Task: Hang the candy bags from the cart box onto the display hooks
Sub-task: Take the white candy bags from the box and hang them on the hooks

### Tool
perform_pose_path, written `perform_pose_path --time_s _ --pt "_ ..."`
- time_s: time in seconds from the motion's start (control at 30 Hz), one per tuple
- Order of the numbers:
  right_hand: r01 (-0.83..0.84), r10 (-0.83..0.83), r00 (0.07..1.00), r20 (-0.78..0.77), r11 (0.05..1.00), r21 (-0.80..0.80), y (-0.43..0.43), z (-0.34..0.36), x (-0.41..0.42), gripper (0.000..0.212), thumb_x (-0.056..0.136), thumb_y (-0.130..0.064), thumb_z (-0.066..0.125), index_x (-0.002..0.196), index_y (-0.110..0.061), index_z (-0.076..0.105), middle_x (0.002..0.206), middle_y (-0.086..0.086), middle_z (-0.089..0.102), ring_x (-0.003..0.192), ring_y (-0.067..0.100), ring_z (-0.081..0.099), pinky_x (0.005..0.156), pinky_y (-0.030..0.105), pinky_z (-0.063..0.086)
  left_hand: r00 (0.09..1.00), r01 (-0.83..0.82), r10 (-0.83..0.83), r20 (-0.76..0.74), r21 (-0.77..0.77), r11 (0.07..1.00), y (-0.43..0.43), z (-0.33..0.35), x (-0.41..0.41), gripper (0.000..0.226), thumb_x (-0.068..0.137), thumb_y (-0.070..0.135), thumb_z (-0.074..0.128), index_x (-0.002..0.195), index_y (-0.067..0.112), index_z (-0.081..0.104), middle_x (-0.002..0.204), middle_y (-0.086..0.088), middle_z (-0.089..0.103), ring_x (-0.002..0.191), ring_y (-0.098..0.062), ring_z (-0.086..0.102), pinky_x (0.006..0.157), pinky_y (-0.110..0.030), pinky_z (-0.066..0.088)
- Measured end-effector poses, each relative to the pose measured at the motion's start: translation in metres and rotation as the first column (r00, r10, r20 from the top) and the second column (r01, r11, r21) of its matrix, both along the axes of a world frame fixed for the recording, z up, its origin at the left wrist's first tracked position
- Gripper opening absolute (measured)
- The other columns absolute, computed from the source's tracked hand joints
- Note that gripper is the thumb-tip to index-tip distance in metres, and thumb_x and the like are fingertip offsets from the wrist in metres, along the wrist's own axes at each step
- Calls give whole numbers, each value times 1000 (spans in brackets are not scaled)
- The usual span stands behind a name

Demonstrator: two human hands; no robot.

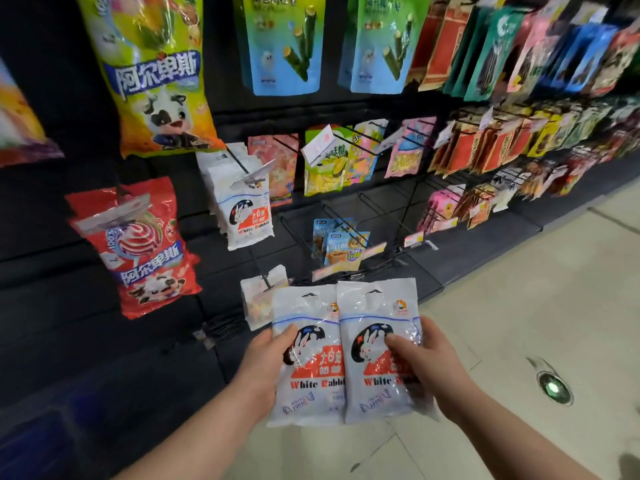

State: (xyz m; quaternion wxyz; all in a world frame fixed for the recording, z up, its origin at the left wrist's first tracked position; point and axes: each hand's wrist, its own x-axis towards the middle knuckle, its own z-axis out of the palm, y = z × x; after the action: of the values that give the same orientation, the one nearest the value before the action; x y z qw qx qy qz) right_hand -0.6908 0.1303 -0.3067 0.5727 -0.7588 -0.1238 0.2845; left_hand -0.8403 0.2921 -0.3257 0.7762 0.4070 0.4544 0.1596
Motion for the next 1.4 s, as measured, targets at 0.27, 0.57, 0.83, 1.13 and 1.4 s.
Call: perform_pose_path --time_s 0.27,0.57,0.83,1.13,1.4 --pt "-142 142 987 72 990 -13 80 -1 41 24 85 -15 68 105 -24 58 92 2 73 78 19 72 72 39 59 997 -76 76 -5 38 996 61 8 20 23 96 22 57 110 6 66 99 -20 74 91 -39 70 78 -53 58" --pt "-386 383 922 55 919 75 166 -6 74 21 85 -12 66 102 -24 62 97 6 74 88 28 72 85 51 56 947 -319 321 -14 79 944 101 5 10 18 95 24 58 102 11 68 96 -18 75 83 -34 71 79 -49 56" --pt "-538 536 842 66 823 183 237 -23 103 27 82 -23 70 103 -37 60 102 3 73 92 26 71 86 53 55 855 -519 518 40 108 848 123 -10 29 24 94 24 59 112 12 68 101 -14 75 90 -31 72 79 -45 56" --pt "-620 600 783 166 728 292 281 -36 111 28 86 -20 68 111 -30 60 98 0 75 86 21 73 81 50 58 784 -618 601 155 98 780 150 -41 43 22 91 22 60 111 16 69 98 -8 77 78 -20 75 52 -33 58" --pt "-622 597 780 190 704 344 303 -36 107 22 88 -16 65 108 -24 62 97 0 75 85 20 73 78 47 59 776 -628 612 151 94 773 157 -54 36 21 91 25 62 110 17 69 95 -8 77 77 -22 75 54 -36 59"
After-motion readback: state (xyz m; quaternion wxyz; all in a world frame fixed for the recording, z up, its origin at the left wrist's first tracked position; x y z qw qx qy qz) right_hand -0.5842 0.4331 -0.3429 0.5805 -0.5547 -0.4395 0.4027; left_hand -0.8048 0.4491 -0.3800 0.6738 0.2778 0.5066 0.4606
